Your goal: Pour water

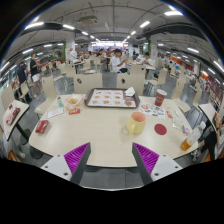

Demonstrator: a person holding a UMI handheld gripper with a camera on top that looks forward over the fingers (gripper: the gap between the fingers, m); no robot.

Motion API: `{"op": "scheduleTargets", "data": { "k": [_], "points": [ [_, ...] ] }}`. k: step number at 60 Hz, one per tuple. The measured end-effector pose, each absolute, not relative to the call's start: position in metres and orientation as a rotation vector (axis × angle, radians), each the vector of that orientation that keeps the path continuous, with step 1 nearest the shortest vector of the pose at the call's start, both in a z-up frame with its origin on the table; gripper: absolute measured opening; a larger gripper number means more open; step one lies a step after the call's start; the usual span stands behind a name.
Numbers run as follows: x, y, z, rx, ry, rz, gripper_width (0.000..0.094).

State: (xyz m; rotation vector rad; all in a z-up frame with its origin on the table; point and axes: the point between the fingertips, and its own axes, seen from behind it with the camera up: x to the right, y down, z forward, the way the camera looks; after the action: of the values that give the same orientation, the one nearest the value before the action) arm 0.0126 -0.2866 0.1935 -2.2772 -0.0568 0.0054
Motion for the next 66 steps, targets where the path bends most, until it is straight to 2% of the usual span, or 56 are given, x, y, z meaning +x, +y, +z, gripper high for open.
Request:
{"op": "scheduleTargets", "data": {
  "k": [2, 3, 4, 5, 7, 9, 43, 60, 64, 66],
  "points": [
    [0.016, -0.286, 0.193, -2.275, -0.045, 0.003, 0.0847],
    [0.022, -0.275, 0.174, -2.271, -0.04, 0.002, 0.0848],
    [0.025, -0.275, 0.173, -2.27, -0.034, 0.002, 0.0849],
    [0.025, -0.285, 0.191, -2.271, -0.029, 0.002, 0.0848],
    [0.031, -0.28, 0.181, -2.267, -0.023, -0.002, 0.0849],
    [0.072, -0.275, 0.178, -2.265, -0.02, -0.008, 0.0849],
    [0.417, -0.287, 0.079, -2.256, 0.125, -0.086, 0.0844],
    [0.476, -0.208, 0.07, -2.116, 0.074, -0.07, 0.0841],
    [0.476, -0.19, 0.063, -2.103, 0.057, -0.055, 0.078],
    [0.479, -0.182, 0.058, -2.099, 0.051, -0.049, 0.0663]
  ]
}}
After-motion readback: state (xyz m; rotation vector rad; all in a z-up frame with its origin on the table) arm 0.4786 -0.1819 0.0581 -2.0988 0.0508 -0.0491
